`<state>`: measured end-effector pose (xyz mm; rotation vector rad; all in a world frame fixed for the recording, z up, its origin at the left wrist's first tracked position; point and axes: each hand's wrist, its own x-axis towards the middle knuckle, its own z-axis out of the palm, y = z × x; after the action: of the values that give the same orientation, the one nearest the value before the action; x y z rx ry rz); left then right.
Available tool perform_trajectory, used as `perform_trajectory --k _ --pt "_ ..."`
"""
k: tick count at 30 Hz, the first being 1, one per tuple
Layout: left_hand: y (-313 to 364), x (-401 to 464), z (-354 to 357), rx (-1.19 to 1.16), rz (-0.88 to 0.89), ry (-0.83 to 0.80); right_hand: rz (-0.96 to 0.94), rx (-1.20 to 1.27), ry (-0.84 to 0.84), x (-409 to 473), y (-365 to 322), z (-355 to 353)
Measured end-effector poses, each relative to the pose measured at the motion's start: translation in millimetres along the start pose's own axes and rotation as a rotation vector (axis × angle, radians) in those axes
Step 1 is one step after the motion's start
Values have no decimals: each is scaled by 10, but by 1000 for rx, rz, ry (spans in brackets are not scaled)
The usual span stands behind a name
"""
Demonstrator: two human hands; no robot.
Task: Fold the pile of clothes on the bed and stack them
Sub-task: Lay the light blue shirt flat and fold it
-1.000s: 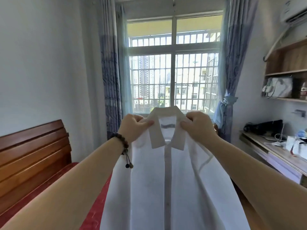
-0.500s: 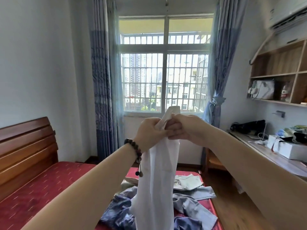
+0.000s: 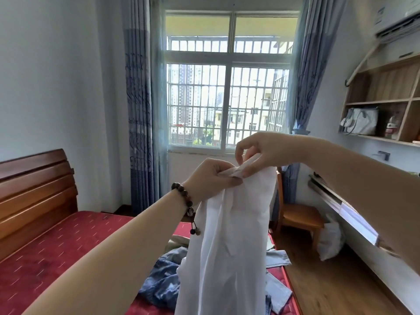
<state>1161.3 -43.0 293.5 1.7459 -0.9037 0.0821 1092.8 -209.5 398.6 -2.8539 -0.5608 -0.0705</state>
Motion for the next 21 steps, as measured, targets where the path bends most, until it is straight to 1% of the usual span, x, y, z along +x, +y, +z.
perform_trajectory --k 3,7,8,10,11,13,15,18,19,21 --pt "-37 -13 -28 -6 22 12 -24 49 14 25 -25 -9" --pt "-62 -48 -61 0 70 59 -16 14 18 71 -56 13" --pt "-72 -73 -49 1 94 98 -12 -15 37 93 -57 23" --pt "-142 -147 -23 50 175 243 7 -76 108 128 -54 35" --pt "-210 -191 -11 128 221 321 21 -103 149 146 -45 37" --pt "-367 -300 28 311 281 384 48 -138 207 154 -47 27" --pt "-514 -406 89 411 279 373 51 -145 237 148 -54 9" --pt "-670 -487 149 424 161 350 60 -157 241 156 -63 -7" --pt "-719 -495 167 411 149 320 65 -166 238 170 -57 -8" --pt "-773 -506 231 354 187 199 65 -191 249 195 -51 -8"
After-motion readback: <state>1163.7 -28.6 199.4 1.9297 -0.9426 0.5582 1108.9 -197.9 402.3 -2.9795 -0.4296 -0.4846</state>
